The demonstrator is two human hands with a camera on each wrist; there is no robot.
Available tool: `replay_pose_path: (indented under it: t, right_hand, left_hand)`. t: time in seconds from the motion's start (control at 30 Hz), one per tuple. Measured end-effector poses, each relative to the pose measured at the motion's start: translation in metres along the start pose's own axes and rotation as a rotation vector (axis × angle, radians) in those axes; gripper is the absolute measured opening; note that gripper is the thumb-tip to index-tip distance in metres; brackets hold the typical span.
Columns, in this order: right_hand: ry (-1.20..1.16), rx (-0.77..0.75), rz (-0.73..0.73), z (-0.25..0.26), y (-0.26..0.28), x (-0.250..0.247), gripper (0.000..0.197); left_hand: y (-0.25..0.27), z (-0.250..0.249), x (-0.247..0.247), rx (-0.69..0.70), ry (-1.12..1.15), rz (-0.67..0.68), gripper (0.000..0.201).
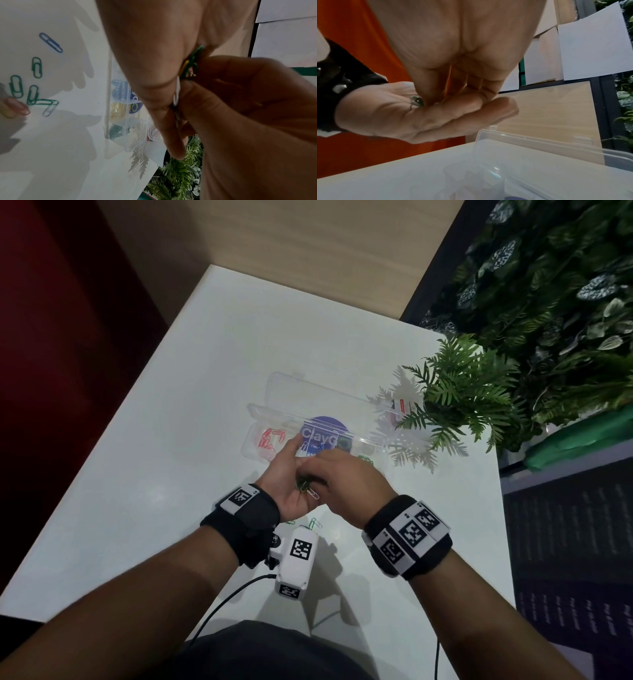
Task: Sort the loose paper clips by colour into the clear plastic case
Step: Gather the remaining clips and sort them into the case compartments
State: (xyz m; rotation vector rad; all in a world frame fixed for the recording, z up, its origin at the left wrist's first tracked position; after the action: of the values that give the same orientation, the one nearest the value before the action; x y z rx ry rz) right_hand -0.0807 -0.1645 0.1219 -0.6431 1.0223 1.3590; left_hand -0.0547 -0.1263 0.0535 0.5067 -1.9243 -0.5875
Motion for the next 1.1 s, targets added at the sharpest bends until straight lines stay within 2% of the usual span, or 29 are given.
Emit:
replay_pose_path:
  t: [0.23,0.43,0.63,0.77,0.87,1.1]
  right_hand:
    - [0.031,-0.039,0.055,0.001,-0.005,0.005,0.022]
    - [-0.025,-0.022,0.072,-0.006,-0.008,0.003,0.018]
    - [-0.276,0.058,-0.046,-0.026,-0.007,-0.013,0.005]
    - [-0.632,0.211,-0.130,-0.045,-0.003,-0.016,0.014]
    - [-0.922,0.286,-0.158,-0.057,0.000,-0.015,0.018]
    - [-1.166,0.346,-0.241,-0.075,0.001,-0.019,0.022]
  left_hand:
    - [-0.004,0.005,-0.006,-0.020,0.021,-0.016,0.088]
    - [-0.009,0.004,-0.009,-0.026,0.005,-0.015,0.086]
    - [-0.012,0.003,-0.005,-0.010,0.014,0.020,0.080]
    - [-0.015,0.004,-0.002,-0.016,0.005,0.059,0.081]
    - [-0.019,0.003,-0.003,-0.015,-0.003,0.039,0.080]
    - [-0.020,0.000,0.000,-0.034,-0.032,0.074,0.083]
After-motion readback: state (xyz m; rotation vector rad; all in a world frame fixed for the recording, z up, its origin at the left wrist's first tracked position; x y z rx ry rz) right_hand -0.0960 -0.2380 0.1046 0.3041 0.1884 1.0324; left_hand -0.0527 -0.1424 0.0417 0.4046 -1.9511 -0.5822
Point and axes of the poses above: each hand's wrist, its own y-axis away from the middle knuckle, its own x-axis out of the palm, z = x × y, the point moved 7 cm from there along -y, towards the middle knuckle, and after that the axes turned 5 degrees about -y, right-handed, at the moved point
